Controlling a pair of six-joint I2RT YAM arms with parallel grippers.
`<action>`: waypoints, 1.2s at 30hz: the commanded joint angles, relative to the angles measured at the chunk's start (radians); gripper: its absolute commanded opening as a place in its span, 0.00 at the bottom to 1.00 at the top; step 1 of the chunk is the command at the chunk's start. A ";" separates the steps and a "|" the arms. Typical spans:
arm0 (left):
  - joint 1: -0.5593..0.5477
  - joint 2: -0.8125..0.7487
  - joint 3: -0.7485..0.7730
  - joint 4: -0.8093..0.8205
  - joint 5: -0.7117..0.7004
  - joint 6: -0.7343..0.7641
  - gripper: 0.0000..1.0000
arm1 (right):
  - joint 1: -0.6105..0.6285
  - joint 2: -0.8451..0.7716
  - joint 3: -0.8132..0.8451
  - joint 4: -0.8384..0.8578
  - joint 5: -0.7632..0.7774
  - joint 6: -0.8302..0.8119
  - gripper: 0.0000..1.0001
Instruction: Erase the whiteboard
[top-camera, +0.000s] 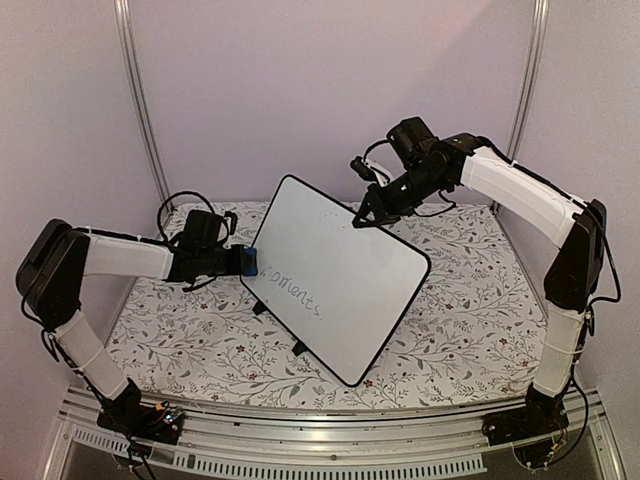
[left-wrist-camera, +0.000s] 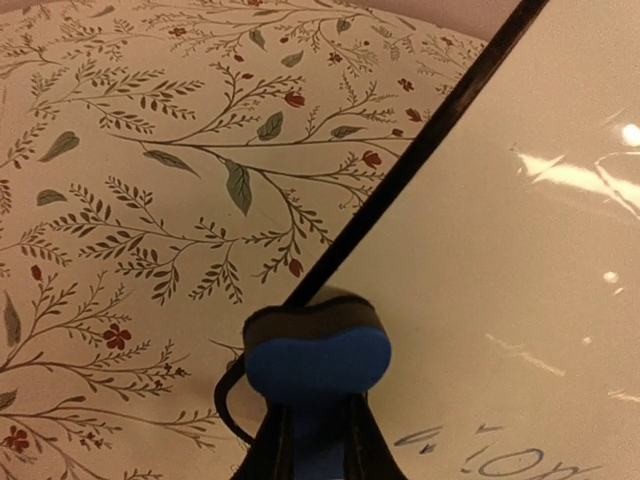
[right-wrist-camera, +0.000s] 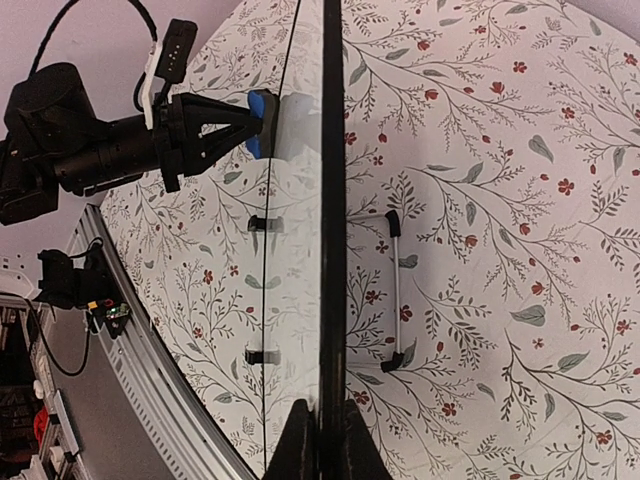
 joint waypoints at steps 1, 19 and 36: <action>-0.057 0.058 0.025 -0.025 -0.024 0.068 0.00 | 0.034 0.007 -0.022 -0.050 0.034 -0.097 0.00; -0.200 0.055 -0.039 0.094 0.061 0.057 0.00 | 0.034 0.005 -0.016 -0.049 0.033 -0.096 0.00; -0.304 0.059 -0.040 0.123 0.041 0.023 0.00 | 0.034 0.000 -0.015 -0.051 0.031 -0.094 0.00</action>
